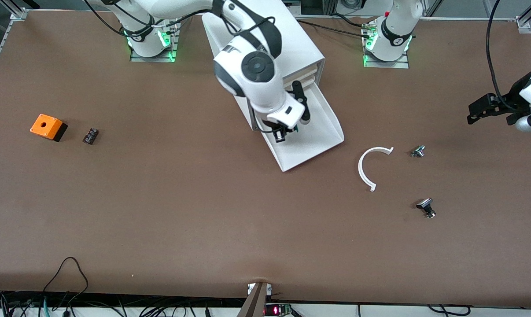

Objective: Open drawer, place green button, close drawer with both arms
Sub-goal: 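Withdraw the left gripper while the right gripper carries the button to the drawer, then lower the green button into the drawer and open the right gripper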

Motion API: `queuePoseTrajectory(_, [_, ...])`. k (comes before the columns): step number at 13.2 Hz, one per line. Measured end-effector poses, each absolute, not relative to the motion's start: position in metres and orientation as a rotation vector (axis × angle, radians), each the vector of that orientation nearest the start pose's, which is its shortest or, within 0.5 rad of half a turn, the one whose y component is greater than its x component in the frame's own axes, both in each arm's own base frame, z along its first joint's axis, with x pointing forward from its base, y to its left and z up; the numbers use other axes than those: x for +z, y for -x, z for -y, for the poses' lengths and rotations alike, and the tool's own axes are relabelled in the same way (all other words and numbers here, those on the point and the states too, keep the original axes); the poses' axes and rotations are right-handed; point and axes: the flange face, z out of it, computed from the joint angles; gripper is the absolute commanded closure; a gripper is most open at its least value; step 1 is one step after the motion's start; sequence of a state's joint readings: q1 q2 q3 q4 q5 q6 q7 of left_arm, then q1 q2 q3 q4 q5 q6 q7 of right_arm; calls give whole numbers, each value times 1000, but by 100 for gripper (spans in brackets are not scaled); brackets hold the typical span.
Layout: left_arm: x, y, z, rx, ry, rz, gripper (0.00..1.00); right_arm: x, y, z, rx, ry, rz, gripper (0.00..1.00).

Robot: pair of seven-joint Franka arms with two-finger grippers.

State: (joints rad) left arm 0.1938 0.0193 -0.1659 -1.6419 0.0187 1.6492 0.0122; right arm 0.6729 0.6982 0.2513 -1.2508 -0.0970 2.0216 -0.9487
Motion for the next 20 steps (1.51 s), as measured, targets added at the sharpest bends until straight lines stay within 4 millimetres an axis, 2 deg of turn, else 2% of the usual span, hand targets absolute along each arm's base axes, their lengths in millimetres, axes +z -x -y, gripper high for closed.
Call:
queuePoseTrajectory(3, [593,-565,-13,10,3126,58,0,340,-458,-593,88,-1811,-2620,91])
queuePoseTrajectory(6, [598,-567,-13,-4,3127,71,0,312,-438,-606,27,-1739,-2656,90])
queuePoseTrajectory(10, [597,-571,-13,-3,3129,70,0,283,-438,-613,78,-1689,-2656,90])
queuePoseTrajectory(13, [598,-571,-9,-5,3130,58,0,264,-436,-618,100,-1667,-2647,83])
queuePoseTrajectory(15, [598,-572,-7,-6,3130,53,0,259,-432,-620,92,-1658,-2649,72])
queuePoseTrajectory(16, [598,-572,-7,-6,3130,55,0,258,-432,-620,91,-1657,-2647,51])
queuePoseTrajectory(17, [597,-572,-8,-4,3130,57,0,258,-433,-620,92,-1655,-2644,1])
queuePoseTrajectory(20, [596,-573,-8,-1,3130,57,0,258,-434,-620,93,-1654,-2628,0])
